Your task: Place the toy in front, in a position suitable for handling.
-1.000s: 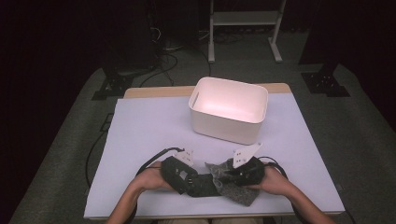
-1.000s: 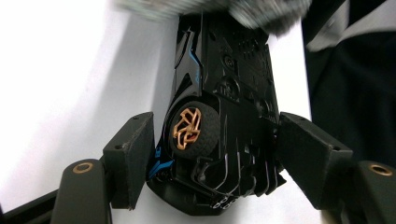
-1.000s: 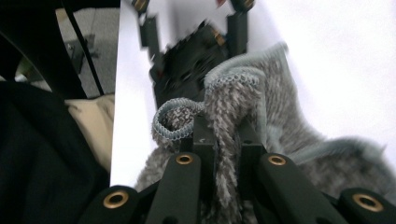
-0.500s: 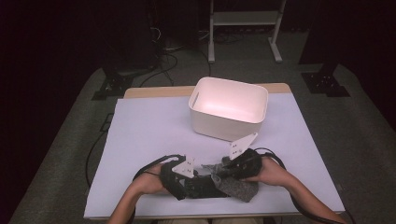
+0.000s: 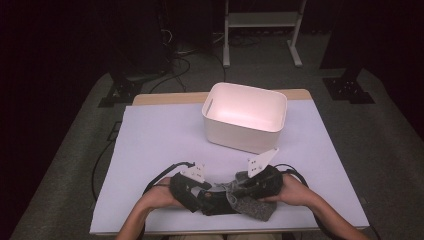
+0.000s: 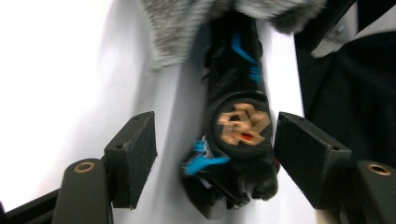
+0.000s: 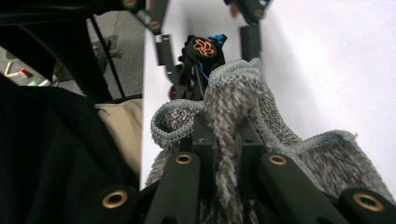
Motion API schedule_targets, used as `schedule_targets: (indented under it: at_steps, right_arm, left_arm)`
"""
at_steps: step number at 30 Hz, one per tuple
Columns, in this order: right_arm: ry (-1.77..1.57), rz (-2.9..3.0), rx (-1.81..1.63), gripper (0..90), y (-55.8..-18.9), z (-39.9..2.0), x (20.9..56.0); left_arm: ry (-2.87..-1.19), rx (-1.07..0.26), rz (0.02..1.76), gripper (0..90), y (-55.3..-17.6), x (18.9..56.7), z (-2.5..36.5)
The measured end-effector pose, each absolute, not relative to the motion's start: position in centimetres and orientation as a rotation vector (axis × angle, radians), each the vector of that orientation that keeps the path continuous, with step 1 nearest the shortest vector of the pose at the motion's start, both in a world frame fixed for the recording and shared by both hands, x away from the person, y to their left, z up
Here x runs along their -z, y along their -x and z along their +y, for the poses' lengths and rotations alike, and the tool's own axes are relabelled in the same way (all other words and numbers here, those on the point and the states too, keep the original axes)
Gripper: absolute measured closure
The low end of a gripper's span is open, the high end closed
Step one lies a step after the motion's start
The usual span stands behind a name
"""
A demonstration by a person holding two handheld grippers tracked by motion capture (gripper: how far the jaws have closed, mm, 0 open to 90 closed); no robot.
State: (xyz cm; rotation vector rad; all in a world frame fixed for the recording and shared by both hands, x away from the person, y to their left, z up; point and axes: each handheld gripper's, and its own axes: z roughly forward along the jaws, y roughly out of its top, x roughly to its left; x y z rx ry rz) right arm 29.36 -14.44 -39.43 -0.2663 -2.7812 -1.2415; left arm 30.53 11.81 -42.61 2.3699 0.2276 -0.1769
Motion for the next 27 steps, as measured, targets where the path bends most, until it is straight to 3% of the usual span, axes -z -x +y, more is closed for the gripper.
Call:
schedule_targets:
  at_steps: [3, 7, 8, 14, 19, 27]
  right_arm:
    - [0.237, -2.800, 1.239, 81.8, -28.7, -14.4, 39.3]
    - [0.224, -2.823, 1.251, 81.3, -28.3, -14.4, 39.2]
    - [0.214, -2.816, 1.245, 81.2, -28.3, -14.5, 39.1]
    - [0.170, -2.859, 1.244, 81.2, -28.0, -14.3, 38.7]
    - [0.185, -2.873, 1.266, 81.2, -28.8, -14.0, 38.2]
    - [0.204, -2.854, 1.248, 81.3, -29.4, -13.7, 39.0]
  left_arm:
    - [-2.368, 0.246, 0.263, 33.7, -30.6, 42.8, 11.7]
    - [-2.313, 0.255, 0.200, 56.4, -30.2, 42.4, 11.6]
    - [-2.326, 0.248, 0.179, 57.7, -30.0, 42.3, 11.5]
    - [-2.325, 0.134, 0.001, 59.4, -29.9, 41.2, 11.1]
    - [-2.335, 0.033, -0.045, 59.8, -30.4, 40.6, 11.1]
    - [-2.341, 0.066, 0.011, 57.9, -30.8, 41.9, 12.0]
